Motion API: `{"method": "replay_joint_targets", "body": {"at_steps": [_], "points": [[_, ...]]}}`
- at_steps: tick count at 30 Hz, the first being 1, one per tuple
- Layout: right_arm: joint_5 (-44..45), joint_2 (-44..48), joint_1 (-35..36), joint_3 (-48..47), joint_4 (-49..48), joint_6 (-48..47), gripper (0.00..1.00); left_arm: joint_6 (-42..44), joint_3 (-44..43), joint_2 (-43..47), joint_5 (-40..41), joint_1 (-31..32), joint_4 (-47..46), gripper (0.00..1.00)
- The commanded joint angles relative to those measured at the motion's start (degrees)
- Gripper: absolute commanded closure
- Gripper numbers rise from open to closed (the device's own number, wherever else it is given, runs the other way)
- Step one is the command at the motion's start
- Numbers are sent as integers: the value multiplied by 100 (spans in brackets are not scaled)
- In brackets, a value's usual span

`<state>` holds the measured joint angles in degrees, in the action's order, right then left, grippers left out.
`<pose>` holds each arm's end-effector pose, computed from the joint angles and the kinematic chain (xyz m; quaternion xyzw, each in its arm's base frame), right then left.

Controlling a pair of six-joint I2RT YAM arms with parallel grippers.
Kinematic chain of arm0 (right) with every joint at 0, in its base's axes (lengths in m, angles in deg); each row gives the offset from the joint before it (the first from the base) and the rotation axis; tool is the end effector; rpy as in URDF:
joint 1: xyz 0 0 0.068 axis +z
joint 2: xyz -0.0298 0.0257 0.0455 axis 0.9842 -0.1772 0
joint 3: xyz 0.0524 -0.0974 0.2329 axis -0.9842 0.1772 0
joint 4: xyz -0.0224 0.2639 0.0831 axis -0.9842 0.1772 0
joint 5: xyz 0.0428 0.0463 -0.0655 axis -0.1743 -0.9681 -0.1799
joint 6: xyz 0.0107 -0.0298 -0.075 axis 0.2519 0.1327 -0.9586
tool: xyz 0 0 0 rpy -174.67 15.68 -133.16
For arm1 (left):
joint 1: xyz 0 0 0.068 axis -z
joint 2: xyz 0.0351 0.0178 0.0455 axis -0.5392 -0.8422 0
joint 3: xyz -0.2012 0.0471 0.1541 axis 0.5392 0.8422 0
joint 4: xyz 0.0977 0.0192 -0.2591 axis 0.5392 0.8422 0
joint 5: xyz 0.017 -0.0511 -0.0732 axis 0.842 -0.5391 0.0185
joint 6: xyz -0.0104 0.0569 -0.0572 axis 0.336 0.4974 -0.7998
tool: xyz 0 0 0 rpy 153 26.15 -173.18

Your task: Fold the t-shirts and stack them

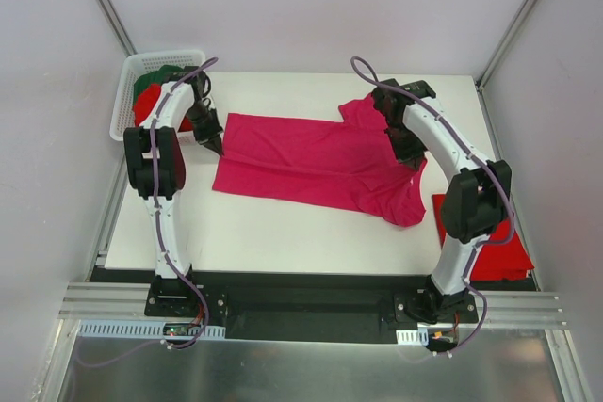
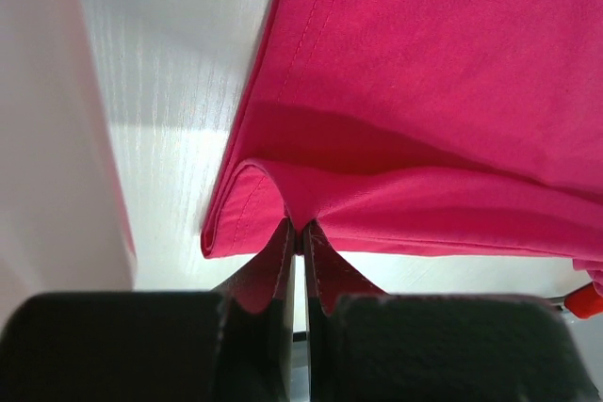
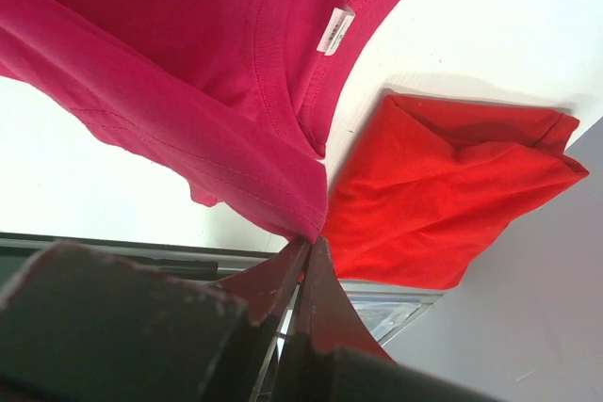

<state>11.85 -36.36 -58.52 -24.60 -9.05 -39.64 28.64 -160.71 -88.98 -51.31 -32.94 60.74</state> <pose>0.3594 0.1081 0.2447 -0.2252 0.9482 -0.2047 0.0910 0.4690 -0.0150 0.1590 -0.1341 0.9775 -0.1386 0.0851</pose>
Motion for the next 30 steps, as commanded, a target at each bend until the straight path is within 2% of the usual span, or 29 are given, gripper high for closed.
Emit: {"method": "replay_joint_targets", "body": {"at_steps": [1,2,3,4,5,6,7,9,10,12,13,14,15,18,20,23,27,30], "points": [[102,-116,-27,-218,367,-51,99,120,-216,-128,108,14,194,100],[137,-125,-27,-227,314,-60,99,120,-225,-137,116,14,203,100],[163,-134,-27,-219,288,-60,99,120,-242,-137,125,14,212,90],[198,-160,-27,-218,252,-34,99,120,-251,-128,143,14,221,72],[251,-160,-27,-227,200,27,97,128,-243,-110,186,14,230,49],[286,-126,-27,-184,156,54,92,137,-225,-75,230,153,238,1],[322,-47,-36,-140,77,72,69,146,-199,29,309,216,247,1],[410,59,-27,-61,-125,151,51,146,-50,196,441,278,247,1],[427,120,-27,9,-178,195,34,129,20,415,459,356,239,1],[454,340,-10,89,-292,300,22,102,205,662,590,462,230,1],[462,419,-1,194,-354,327,7,102,267,898,600,515,221,1],[410,576,-1,238,-424,344,0,102,319,1005,617,628,195,1],[331,674,8,256,-451,405,4,85,442,1180,626,664,168,1],[-274,1050,87,440,-714,388,4,23,653,1357,486,726,46,1],[-1035,1219,140,685,-968,371,4,14,733,1401,231,726,-25,1],[-1478,1500,359,1116,-1381,292,4,40,908,1498,-390,787,-288,1],[-1822,1571,631,1880,-1847,195,4,40,1268,1455,-1043,902,-684,1],[-1867,1448,772,1944,-2059,107,3,23,1339,1288,-1578,1042,-860,1]]}}
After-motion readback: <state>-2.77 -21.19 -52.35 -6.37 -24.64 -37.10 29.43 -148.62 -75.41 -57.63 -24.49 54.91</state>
